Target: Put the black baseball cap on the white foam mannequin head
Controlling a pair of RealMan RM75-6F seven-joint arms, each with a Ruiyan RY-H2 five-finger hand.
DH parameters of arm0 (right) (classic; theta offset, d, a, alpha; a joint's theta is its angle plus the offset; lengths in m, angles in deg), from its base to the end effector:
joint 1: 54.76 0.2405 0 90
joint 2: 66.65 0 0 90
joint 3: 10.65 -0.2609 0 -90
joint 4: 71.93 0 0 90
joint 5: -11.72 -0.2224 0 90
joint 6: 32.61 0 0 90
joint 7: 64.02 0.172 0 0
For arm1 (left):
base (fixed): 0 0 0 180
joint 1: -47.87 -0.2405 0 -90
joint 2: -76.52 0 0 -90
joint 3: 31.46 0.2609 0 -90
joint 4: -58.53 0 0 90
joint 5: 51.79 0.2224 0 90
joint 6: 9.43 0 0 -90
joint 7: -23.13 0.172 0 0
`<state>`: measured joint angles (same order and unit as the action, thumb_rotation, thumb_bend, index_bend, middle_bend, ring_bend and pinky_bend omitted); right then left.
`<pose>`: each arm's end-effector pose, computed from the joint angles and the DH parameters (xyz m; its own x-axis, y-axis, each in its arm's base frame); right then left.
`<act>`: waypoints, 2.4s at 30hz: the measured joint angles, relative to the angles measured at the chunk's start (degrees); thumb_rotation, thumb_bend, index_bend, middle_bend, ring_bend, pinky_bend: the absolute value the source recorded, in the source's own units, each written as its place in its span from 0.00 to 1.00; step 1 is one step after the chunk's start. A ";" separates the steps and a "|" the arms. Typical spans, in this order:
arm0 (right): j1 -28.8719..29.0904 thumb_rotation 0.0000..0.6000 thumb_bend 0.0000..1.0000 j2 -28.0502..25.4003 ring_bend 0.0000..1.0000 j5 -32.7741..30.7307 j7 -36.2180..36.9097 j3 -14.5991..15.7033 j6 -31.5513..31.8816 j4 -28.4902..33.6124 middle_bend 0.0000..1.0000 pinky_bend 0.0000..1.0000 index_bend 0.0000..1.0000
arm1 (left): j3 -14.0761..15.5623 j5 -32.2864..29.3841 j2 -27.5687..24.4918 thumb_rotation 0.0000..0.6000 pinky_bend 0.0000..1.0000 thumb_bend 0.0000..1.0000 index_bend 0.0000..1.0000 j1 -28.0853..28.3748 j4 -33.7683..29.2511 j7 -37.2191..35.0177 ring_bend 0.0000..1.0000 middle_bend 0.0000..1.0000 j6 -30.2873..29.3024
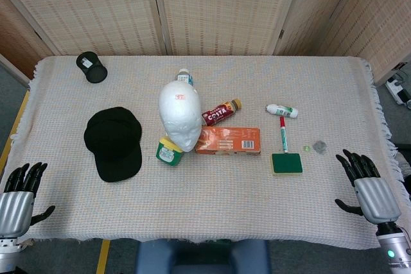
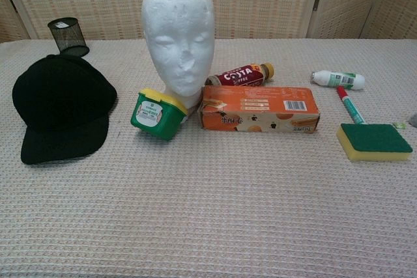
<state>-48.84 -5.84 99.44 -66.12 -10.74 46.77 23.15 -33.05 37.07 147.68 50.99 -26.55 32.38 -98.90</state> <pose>-0.3183 -0.2032 0.1388 0.4448 -0.1388 0.8848 -0.8956 -0.0598 0.4408 -0.3285 0.1962 0.1257 0.5430 -0.0442 0.8386 0.8387 -0.0207 -0.5441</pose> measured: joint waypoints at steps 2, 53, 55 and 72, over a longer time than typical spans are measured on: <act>0.06 1.00 0.09 0.06 0.00 -0.11 -0.05 -0.03 -0.13 -0.08 0.00 0.00 0.00 | 0.18 0.24 0.03 1.00 0.13 0.05 0.08 0.05 -0.05 -0.12 0.00 0.12 0.13; 0.38 1.00 0.09 0.67 0.00 -4.31 -2.00 -1.92 -0.87 -1.05 0.00 0.00 0.00 | -2.51 7.27 51.25 1.00 1.00 0.26 0.45 13.99 70.48 -21.36 1.00 1.00 -3.47; 0.35 1.00 0.09 0.67 0.00 -4.36 -2.13 -1.95 -0.80 -0.95 0.00 0.00 0.00 | -2.29 6.70 51.67 1.00 1.00 0.26 0.45 14.24 72.29 -21.78 1.00 1.00 -2.55; 0.42 1.00 0.09 -0.45 0.00 -4.69 -2.75 -1.52 -1.75 0.52 0.00 0.00 0.00 | -0.85 3.88 52.62 1.00 1.00 0.30 0.45 16.19 77.54 -21.12 1.00 1.00 0.38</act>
<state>-48.42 -6.28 94.75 -68.87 -12.26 45.01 23.68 -33.89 40.95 200.30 67.18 51.00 11.26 -98.52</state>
